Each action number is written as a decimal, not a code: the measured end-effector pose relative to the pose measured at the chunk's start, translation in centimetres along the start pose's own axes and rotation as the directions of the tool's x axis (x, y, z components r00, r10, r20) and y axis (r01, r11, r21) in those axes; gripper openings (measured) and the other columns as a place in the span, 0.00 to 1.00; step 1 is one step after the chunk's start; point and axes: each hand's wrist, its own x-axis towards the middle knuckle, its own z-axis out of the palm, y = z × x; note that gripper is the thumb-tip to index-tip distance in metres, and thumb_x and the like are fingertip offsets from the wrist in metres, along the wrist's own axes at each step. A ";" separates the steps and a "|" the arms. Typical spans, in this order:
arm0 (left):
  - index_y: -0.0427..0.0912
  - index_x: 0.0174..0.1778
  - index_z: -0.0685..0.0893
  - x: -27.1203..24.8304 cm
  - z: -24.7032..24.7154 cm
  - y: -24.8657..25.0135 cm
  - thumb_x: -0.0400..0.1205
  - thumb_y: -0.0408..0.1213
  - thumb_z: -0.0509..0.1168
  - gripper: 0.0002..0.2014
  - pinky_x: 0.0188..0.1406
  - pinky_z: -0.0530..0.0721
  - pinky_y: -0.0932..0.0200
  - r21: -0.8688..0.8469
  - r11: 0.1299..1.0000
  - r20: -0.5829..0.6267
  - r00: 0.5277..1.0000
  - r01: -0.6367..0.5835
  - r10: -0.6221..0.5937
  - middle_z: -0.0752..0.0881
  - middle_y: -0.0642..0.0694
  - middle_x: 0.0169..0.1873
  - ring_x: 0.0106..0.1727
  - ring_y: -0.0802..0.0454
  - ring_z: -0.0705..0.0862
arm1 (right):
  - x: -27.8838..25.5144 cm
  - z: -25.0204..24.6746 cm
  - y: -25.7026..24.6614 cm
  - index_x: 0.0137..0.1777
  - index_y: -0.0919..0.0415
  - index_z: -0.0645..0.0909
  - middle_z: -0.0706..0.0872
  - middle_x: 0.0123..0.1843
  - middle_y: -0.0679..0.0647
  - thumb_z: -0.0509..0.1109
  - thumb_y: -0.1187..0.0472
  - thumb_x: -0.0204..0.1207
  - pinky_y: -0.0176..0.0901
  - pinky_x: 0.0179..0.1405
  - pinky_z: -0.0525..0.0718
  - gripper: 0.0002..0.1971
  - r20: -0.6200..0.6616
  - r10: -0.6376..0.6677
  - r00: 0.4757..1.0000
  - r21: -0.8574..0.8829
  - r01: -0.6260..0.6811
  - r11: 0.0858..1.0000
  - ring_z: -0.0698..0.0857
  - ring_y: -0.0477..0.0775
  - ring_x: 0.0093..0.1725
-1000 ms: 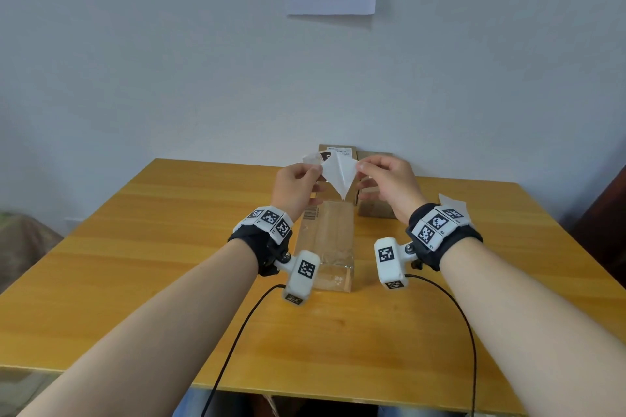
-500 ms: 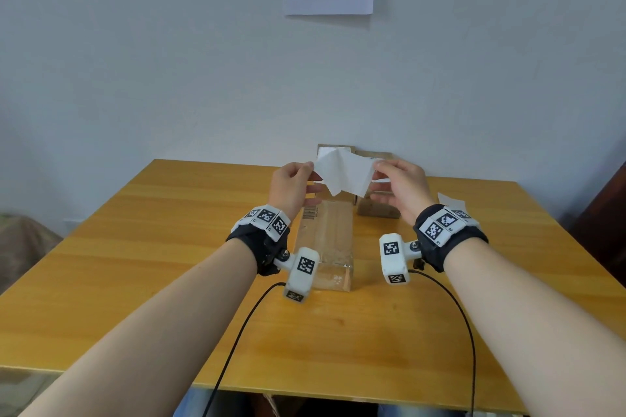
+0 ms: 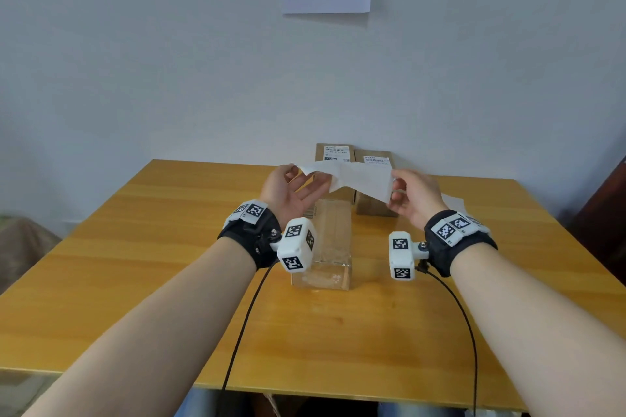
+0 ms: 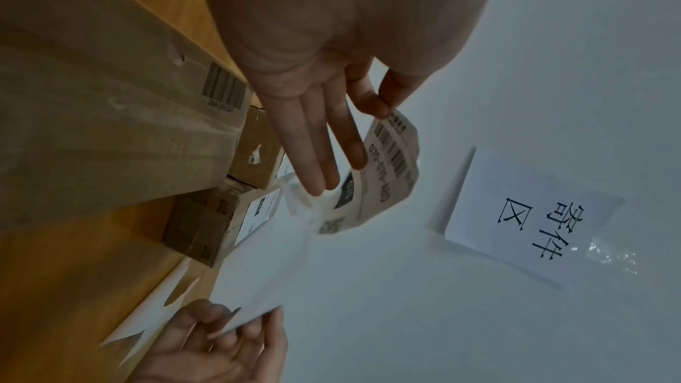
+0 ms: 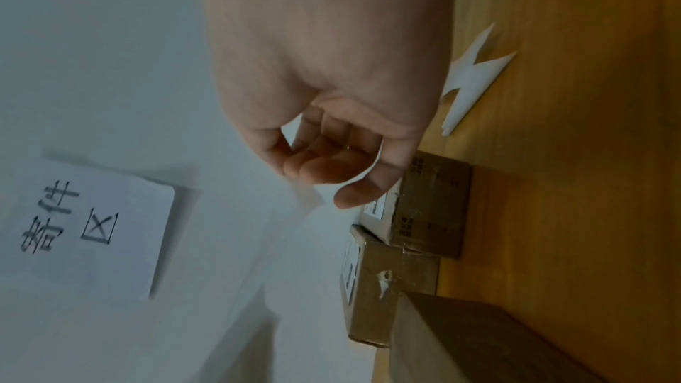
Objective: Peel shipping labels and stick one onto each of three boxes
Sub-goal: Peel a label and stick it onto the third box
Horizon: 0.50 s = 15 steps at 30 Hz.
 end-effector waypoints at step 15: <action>0.40 0.50 0.73 0.8 -0.3 -0.4 0.90 0.33 0.59 0.04 0.51 0.93 0.34 -0.033 0.999 -0.046 0.998 -0.037 0.035 0.90 0.29 0.60 0.59 0.26 0.91 | 0.6 -3.2 0.4 0.51 0.62 0.83 0.87 0.41 0.54 0.70 0.62 0.87 0.47 0.35 0.91 0.05 -0.309 0.066 0.949 0.316 0.037 0.948 0.83 0.52 0.34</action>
